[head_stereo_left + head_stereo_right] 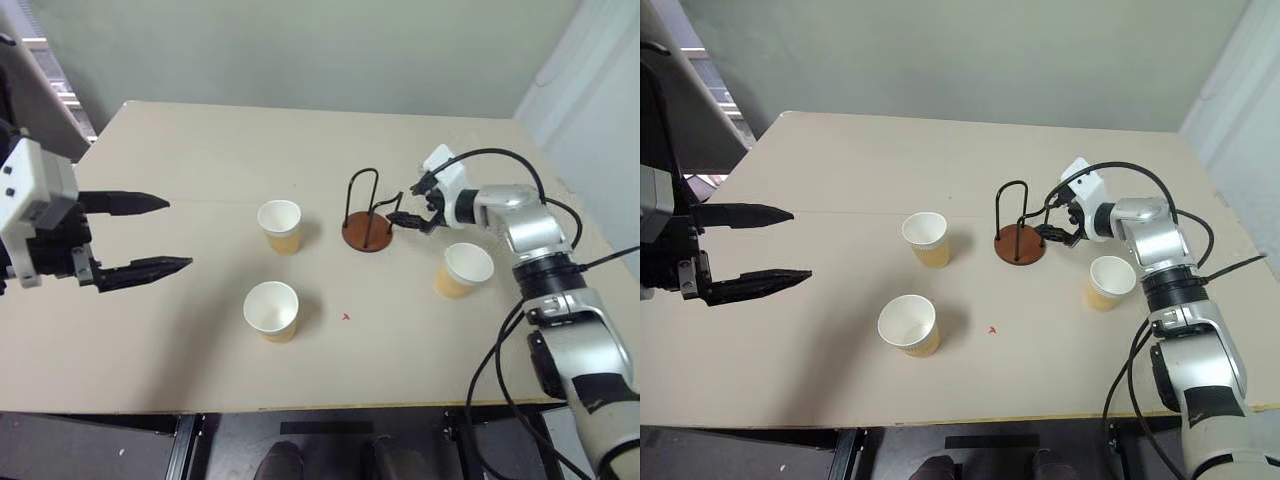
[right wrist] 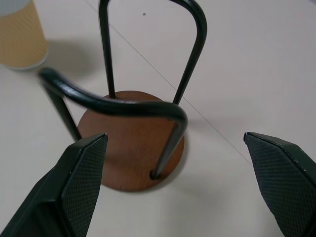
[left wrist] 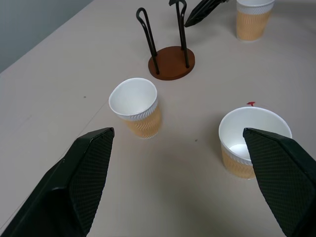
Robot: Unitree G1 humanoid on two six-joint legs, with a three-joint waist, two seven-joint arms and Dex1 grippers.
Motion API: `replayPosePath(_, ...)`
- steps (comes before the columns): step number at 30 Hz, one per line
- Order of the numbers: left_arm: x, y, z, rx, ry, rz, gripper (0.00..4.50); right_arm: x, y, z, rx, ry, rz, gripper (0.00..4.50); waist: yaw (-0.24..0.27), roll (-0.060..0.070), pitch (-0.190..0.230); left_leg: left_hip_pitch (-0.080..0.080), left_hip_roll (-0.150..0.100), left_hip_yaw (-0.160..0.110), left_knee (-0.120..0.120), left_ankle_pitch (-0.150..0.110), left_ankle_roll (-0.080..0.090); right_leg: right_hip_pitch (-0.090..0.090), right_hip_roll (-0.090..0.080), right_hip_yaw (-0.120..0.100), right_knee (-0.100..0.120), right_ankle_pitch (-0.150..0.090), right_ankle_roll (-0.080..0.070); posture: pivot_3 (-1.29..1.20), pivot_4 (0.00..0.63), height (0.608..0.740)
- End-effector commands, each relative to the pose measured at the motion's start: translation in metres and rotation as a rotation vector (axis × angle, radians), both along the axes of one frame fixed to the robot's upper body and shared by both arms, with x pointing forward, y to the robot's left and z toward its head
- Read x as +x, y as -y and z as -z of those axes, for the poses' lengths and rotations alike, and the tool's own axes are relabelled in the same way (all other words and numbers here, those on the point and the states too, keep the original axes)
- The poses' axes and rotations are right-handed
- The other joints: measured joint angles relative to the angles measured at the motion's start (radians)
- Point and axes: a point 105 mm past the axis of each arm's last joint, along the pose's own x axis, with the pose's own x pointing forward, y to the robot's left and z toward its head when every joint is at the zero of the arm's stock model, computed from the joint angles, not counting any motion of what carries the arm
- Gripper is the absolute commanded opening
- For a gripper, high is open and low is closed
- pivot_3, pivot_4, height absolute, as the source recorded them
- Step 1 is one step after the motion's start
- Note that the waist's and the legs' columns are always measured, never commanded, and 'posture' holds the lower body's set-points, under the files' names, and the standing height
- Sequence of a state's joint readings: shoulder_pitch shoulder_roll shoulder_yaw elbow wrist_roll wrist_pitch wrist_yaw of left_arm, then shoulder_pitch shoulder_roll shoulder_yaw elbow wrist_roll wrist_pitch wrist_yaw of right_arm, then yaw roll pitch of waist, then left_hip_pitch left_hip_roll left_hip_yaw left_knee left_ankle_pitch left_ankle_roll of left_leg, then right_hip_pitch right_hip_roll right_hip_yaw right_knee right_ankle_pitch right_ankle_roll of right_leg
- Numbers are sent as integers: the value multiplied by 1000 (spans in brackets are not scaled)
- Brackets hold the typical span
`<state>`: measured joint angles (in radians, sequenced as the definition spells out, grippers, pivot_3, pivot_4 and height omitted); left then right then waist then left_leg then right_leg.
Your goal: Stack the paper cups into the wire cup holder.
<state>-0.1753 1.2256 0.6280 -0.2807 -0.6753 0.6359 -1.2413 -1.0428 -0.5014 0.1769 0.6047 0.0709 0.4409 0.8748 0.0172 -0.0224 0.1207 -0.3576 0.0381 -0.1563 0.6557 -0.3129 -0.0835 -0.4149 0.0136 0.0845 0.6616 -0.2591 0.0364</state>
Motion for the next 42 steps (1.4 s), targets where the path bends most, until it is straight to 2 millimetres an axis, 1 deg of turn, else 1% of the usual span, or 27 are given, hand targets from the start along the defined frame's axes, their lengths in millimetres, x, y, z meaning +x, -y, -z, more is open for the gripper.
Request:
replayPosePath(1, -6, 4, -12, 12, 59, 10, 4473, 5, -2, -17, 18, 64, 3, 4500, 1, 0, 0, 0, 0, 0, 0, 0, 0, 0, 0, 0, 0, 0, 0, 0, 150, 740)
replayPosePath(4, -7, 4, -13, 14, 62, 7, 4473, 8, -6, -16, 28, 72, 6, 4500, 1, 0, 0, 0, 0, 0, 0, 0, 0, 0, 0, 0, 0, 0, 0, 0, 150, 740)
replayPosePath(5, -7, 4, -13, 15, 62, 6, 4500, 9, -7, -17, 32, 76, 9, 4118, 1, 0, 0, 0, 0, 0, 0, 0, 0, 0, 0, 0, 0, 0, 0, 0, 150, 740)
replayPosePath(6, -7, 4, -13, 15, 62, 6, 4500, 10, -7, -17, 35, 79, 10, 3948, 1, 0, 0, 0, 0, 0, 0, 0, 0, 0, 0, 0, 0, 0, 0, 0, 150, 740)
replayPosePath(11, -7, 4, -13, 18, 62, 1, 4500, 11, -8, -19, 38, 92, 8, 2099, 1, 0, 0, -1, 0, 1, 0, 0, 0, 0, 0, 0, 0, 0, 0, 0, 150, 740)
replayPosePath(12, -7, 4, -13, 18, 62, 0, 4500, 11, -8, -20, 39, 95, 7, 1784, 1, 0, 0, -1, 0, 1, 0, 0, 0, 0, 0, 0, 0, 0, 0, 0, 150, 740)
replayPosePath(16, -6, 3, -12, 17, 60, -2, 4500, 11, -7, -22, 41, 100, 2, 258, 1, 0, 0, -1, 0, 1, 0, 0, 0, 0, 0, 0, 0, 0, -1, 0, 150, 740)
replayPosePath(17, -6, 4, -12, 18, 60, -2, 4500, 10, -7, -22, 41, 101, -7, 15, 1, 0, 0, -1, 0, 1, 0, 0, -1, 0, 0, 0, 0, 0, -1, 0, 150, 740)
replayPosePath(19, -6, 3, -12, 18, 60, -1, 4500, 4, -11, -24, 50, 99, -54, 15, 2, 0, 0, 0, 0, 1, 0, 0, -1, 0, 0, -1, 0, 0, -1, 0, 150, 740)
replayPosePath(23, -4, 3, -11, 19, 59, 0, 4500, -17, -22, -24, 53, 91, -217, 15, 2, 0, 0, -1, 0, 3, -1, 0, -1, 0, 0, -1, 1, 0, -1, 0, 150, 740)
replayPosePath(27, -2, 4, -11, 18, 57, 8, 4500, -50, -31, -21, 42, 83, -414, 15, 3, 0, 0, -4, 0, 4, 0, 0, -1, 0, 0, -2, 0, 1, -1, 0, 150, 740)
replayPosePath(29, -2, 4, -11, 18, 56, 11, 4500, -64, -33, -21, 41, 86, -492, 15, 2, 0, 0, -5, 0, 4, 1, 1, -1, 0, 0, -2, 0, 1, 0, 0, 150, 740)
replayPosePath(32, -1, 5, -12, 19, 54, 19, 4500, -83, -32, -17, 25, 50, -590, 15, 2, 0, 0, -5, 0, 4, 1, 1, -1, 0, 0, -2, 0, 1, 0, 0, 150, 740)
replayPosePath(37, -4, 11, -11, 22, 37, 64, 4500, -105, -33, -9, -14, 1, -723, 15, 0, 0, 0, -4, 0, 4, 5, 1, -1, 0, 0, -2, 0, 1, 0, 0, 150, 740)
replayPosePath(42, -18, 28, -10, 44, -13, 175, 4500, -116, -35, -6, -37, -27, -795, 15, -1, 0, 0, -4, 0, 4, 7, 0, -1, 0, 1, -1, 0, 1, 0, 0, 150, 740)
